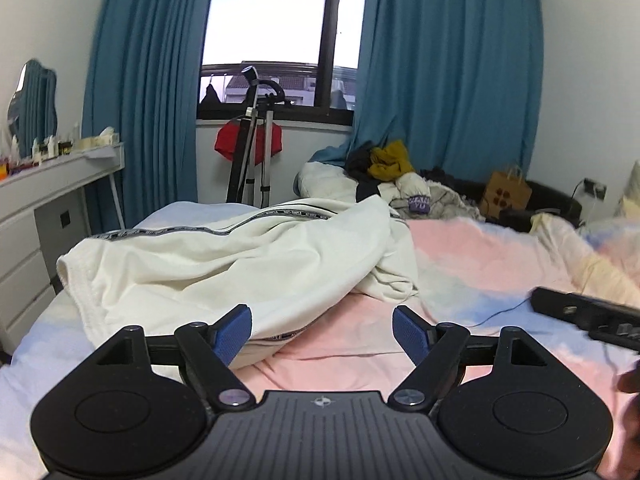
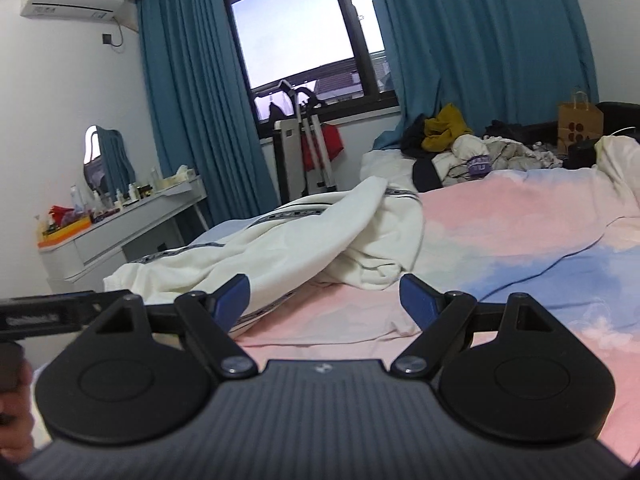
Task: Fold clothes
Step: 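Lay the garment flat and open both grippers to release it, then grasp the white fabric edge with the left gripper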
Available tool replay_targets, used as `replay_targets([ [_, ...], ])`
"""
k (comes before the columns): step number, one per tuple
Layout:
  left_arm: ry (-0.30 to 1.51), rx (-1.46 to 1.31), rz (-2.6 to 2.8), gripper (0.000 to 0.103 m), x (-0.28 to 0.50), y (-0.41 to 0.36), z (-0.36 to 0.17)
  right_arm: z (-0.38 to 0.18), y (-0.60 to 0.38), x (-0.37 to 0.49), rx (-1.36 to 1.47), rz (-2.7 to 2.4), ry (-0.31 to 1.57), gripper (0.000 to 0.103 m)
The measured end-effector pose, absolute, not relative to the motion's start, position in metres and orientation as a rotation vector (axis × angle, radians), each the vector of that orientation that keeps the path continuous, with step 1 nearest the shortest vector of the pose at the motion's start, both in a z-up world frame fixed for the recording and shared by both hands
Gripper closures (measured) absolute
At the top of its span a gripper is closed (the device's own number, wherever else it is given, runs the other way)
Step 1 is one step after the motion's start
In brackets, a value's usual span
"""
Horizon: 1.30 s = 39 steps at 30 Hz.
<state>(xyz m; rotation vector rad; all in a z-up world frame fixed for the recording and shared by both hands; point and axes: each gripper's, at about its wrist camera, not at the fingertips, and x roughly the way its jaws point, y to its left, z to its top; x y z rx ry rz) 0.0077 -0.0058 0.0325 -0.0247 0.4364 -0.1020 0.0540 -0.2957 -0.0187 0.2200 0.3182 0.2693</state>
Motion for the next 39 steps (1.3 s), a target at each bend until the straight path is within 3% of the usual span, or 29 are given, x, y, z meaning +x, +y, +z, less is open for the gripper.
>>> replay_targets([
  [12,0.505,0.102,-0.096,0.021,0.157,-0.029,-0.019,-0.046,-0.308,0.075,0.228,0.210,0.432,0.019],
  [24,0.494,0.372,-0.174,0.022,0.305,-0.114,-0.061,-0.076,-0.316,0.120,0.271,0.147,0.510,0.019],
  [31,0.537,0.439,-0.118,0.038,0.374,-0.149,-0.086,-0.095,-0.320,0.138,0.290,0.134,0.570,0.019],
  [37,0.540,0.371,-0.108,0.080,0.375,-0.143,-0.079,-0.102,-0.323,0.144,0.300,0.113,0.578,0.019],
  [39,0.535,0.331,-0.125,0.082,0.365,-0.137,-0.064,-0.103,-0.324,0.145,0.301,0.111,0.585,0.019],
])
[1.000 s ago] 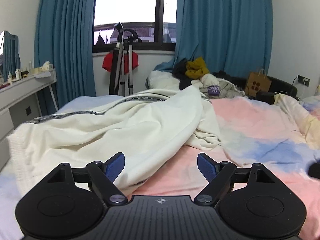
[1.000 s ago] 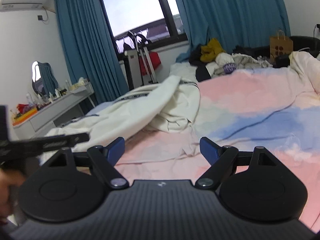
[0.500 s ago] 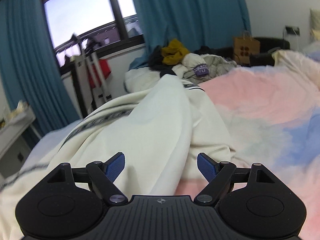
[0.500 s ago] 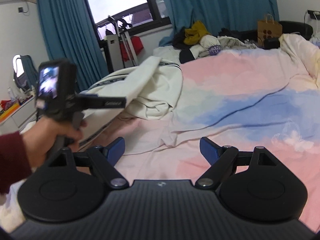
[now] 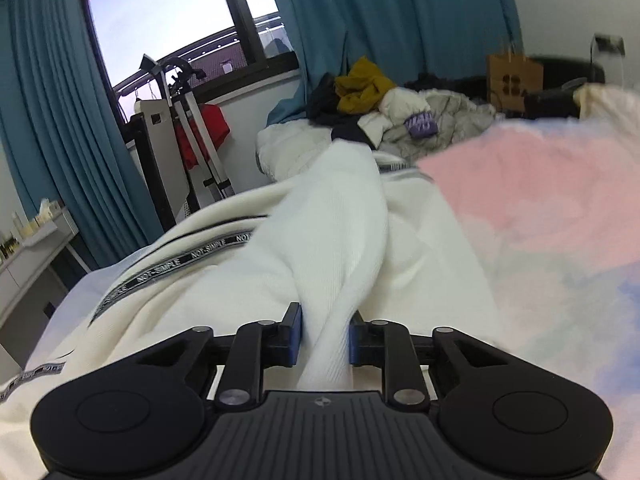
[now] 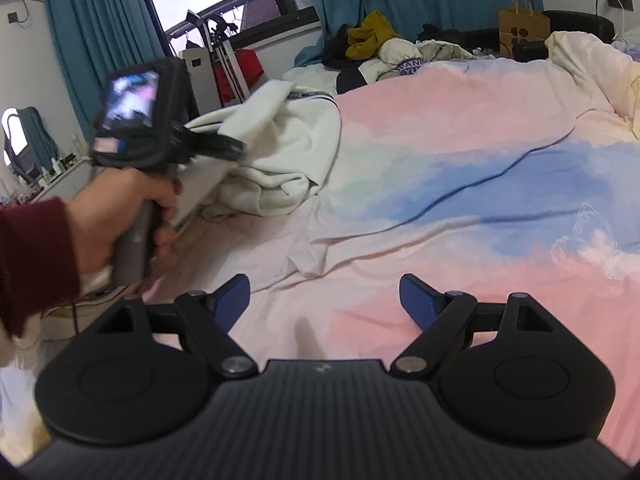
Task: Fold clothes
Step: 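Grasp the white fabric edge with the left gripper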
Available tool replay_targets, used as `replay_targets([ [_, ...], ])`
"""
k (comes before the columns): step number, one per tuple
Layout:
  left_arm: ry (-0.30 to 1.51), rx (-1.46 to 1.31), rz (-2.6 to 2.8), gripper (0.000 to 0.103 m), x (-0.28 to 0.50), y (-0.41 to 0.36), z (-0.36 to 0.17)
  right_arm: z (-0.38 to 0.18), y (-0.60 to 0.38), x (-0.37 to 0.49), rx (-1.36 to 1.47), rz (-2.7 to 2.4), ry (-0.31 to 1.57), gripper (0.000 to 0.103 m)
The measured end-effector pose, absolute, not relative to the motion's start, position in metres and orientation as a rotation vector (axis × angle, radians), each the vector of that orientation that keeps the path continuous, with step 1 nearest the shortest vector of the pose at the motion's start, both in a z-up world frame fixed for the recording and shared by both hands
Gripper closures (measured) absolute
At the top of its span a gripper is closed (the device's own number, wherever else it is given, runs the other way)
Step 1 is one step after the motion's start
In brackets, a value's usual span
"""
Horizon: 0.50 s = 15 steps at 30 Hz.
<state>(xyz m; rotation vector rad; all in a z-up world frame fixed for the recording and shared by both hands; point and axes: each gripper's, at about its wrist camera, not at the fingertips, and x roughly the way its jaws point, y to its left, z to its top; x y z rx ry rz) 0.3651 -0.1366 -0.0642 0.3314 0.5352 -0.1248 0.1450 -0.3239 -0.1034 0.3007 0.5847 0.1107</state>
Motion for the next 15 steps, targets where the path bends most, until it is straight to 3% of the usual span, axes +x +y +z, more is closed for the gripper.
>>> replay_targets([
  [9,0.457,0.241,-0.261,0.084,0.251,-0.108,0.023,-0.094,-0.331,0.136,0.311,0.073,0.547,0.019],
  [15,0.450,0.214,-0.330,0.084,0.157,-0.077,0.036,-0.081,-0.341,0.123,0.353,0.045,0.508,0.019],
])
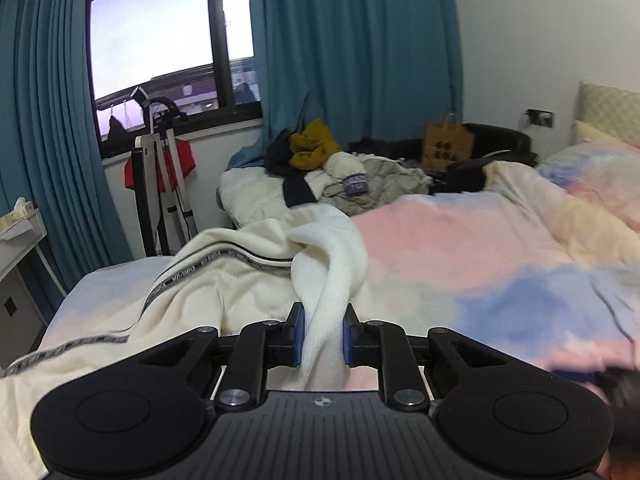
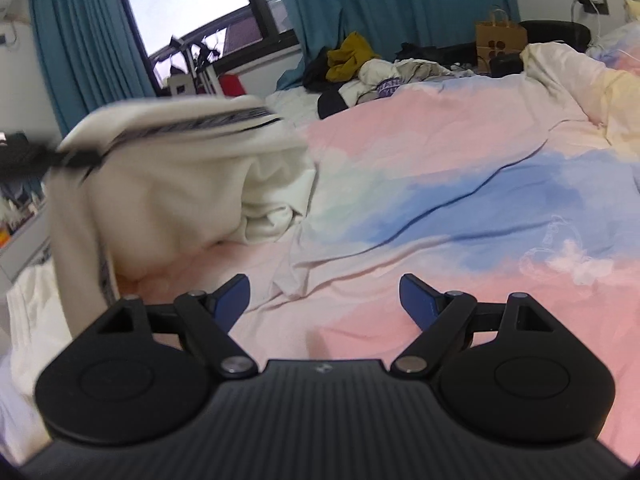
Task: Fold clothes
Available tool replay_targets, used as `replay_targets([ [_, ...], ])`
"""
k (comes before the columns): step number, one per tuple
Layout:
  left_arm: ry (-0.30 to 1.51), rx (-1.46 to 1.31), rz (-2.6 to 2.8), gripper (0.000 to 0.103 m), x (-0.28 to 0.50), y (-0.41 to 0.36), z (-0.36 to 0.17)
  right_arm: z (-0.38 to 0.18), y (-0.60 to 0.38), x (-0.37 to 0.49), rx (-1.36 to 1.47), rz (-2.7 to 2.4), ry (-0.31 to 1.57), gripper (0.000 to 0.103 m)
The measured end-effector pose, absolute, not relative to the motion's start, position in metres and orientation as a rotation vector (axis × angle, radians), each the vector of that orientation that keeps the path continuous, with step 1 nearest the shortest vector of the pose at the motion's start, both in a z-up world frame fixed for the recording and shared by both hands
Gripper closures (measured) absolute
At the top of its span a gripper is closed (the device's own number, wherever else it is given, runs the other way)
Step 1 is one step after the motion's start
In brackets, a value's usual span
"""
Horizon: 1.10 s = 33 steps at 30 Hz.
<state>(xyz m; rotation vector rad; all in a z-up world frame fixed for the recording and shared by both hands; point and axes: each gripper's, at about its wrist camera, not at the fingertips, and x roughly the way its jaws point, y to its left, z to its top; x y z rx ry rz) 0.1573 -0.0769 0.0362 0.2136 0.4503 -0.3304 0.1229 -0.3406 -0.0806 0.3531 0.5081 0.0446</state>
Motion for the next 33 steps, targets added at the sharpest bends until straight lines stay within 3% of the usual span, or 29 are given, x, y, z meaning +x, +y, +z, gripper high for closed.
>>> replay_targets([
  [9,0.561,0.057,-0.293,0.084,0.076,-0.046,-0.052,-0.081,-0.365,0.110,0.664,0.170,0.495,0.019],
  [13,0.554,0.009,-0.285,0.084,0.070,-0.039,-0.065,-0.081,-0.365,0.119,0.753,0.223,0.486,0.018],
  [17,0.550,0.008,-0.304,0.084,0.069,-0.033,-0.071,-0.077,-0.351,0.146,0.790,0.308,0.498,0.023],
  [21,0.579,-0.006,-0.310,0.084,0.072,-0.036,-0.082,-0.071,-0.327,0.187,0.743,0.384,0.483,0.030],
  [33,0.609,0.035,-0.337,0.084,0.088,-0.048,-0.104,-0.077,-0.244,0.231,0.369,0.510,0.524,0.034],
])
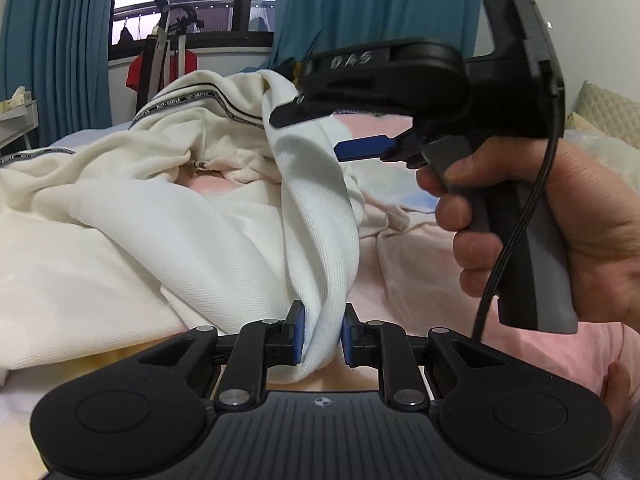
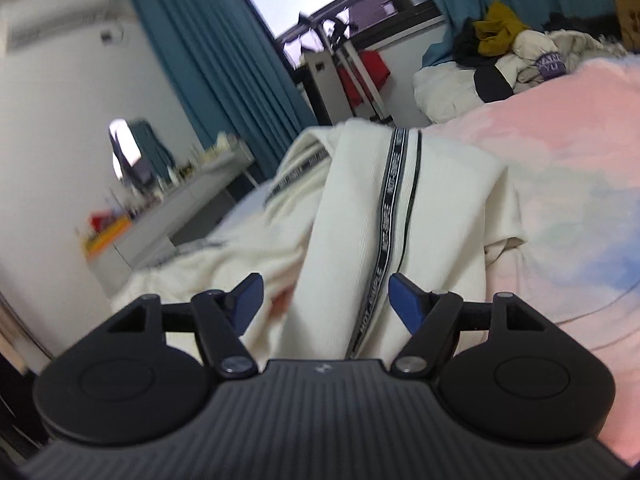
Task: Fold clothes
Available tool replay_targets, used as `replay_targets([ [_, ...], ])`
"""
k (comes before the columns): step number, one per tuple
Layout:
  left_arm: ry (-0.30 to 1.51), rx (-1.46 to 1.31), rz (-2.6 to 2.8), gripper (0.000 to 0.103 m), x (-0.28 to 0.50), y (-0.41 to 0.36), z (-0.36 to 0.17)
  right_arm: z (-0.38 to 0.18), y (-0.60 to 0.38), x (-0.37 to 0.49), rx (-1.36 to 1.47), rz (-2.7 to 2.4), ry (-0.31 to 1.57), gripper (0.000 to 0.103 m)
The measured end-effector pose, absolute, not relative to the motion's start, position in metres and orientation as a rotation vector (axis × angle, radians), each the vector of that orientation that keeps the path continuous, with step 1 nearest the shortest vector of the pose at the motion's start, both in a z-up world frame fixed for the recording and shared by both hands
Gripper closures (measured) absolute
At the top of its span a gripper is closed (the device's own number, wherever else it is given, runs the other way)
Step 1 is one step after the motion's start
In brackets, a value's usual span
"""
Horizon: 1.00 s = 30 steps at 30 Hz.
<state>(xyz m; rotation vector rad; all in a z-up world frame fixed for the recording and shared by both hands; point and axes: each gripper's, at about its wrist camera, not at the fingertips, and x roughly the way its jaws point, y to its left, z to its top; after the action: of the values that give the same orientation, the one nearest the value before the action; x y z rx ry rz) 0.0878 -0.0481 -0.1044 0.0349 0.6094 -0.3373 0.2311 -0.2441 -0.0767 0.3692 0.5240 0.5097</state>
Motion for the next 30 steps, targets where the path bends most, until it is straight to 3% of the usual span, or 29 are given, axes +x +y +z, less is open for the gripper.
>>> replay_targets([
  [1,0.609,0.036,-0.339,0.084,0.088,-0.048,-0.105,-0.078,-0.242,0.231,0.344,0.508,0.530,0.042],
  [6,0.604,0.058,-0.338,0.084,0.087,-0.050,-0.108,-0.082,-0.232,0.228,0.217,0.490,0.557,0.061],
  [8,0.598,0.060,-0.338,0.084,0.087,-0.050,-0.108,-0.084,-0.232,0.226,0.187,0.468,0.575,0.077],
  [11,0.580,0.061,-0.344,0.083,0.085,-0.049,-0.107,-0.086,-0.238,0.226,0.184,0.422,0.598,0.087],
  [18,0.508,0.064,-0.378,0.081,0.079,-0.048,-0.098,-0.071,-0.267,0.211,0.266,0.338,0.558,0.093],
  [23,0.462,0.041,-0.408,0.080,0.076,-0.045,-0.088,-0.067,-0.309,0.188,0.472,0.232,0.547,0.097],
  [30,0.525,0.097,-0.411,0.080,0.084,-0.056,-0.097,-0.125,-0.360,0.183,0.816,0.124,0.764,0.096],
])
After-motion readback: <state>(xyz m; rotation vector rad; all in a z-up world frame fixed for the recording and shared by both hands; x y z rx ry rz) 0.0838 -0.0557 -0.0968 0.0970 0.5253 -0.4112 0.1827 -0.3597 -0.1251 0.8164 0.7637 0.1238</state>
